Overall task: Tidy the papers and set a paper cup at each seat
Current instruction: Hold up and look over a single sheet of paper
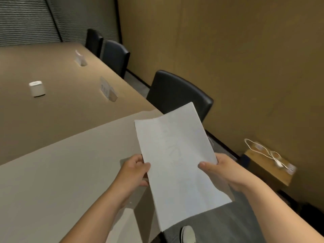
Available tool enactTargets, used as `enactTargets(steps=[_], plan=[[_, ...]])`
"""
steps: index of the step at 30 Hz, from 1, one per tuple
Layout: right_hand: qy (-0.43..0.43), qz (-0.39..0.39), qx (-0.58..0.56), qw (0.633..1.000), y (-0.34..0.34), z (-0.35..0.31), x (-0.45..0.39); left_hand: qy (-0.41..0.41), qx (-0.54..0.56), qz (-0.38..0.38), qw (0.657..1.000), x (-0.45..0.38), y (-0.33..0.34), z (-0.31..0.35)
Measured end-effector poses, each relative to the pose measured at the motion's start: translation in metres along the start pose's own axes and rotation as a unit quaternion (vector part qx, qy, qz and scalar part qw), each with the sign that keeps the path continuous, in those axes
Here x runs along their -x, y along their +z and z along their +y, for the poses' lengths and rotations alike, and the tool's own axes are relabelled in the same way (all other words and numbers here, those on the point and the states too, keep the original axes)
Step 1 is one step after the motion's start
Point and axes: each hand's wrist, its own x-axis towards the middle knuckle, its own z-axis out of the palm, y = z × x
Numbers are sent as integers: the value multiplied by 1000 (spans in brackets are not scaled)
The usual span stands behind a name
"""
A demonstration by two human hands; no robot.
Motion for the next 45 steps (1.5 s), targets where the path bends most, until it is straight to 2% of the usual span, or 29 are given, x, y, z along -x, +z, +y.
enactTargets(steps=[4, 9, 12, 15, 20, 25, 34, 39, 42, 45], plan=[[23, -85, 29, 996, -42, 14, -74, -44, 21, 69, 996, -44, 43, -12], [23, -145, 77, 986, -77, 20, -144, -68, 34, 137, 988, -87, 89, -21], [31, -130, 80, 988, -89, 34, -178, -96, 21, 168, 981, -120, 107, -26], [75, -76, 68, 992, -91, 64, -204, -140, -17, 159, 977, -148, 120, -36], [125, -38, 159, 979, -97, 116, -225, -185, -132, 178, 957, -180, 136, -77], [93, -13, 206, 974, -103, 131, -237, -189, -158, 229, 942, -188, 151, -75], [44, -8, 249, 967, -93, 140, -242, -199, -209, 231, 929, -176, 150, -80], [34, 23, 279, 959, -86, 134, -241, -186, -154, 251, 937, -167, 139, -79], [-25, 37, 316, 948, -73, 114, -226, -161, -119, 239, 950, -149, 123, -81], [-125, -24, 316, 940, -40, 89, -208, -132, -99, 227, 960, -122, 101, -86]])
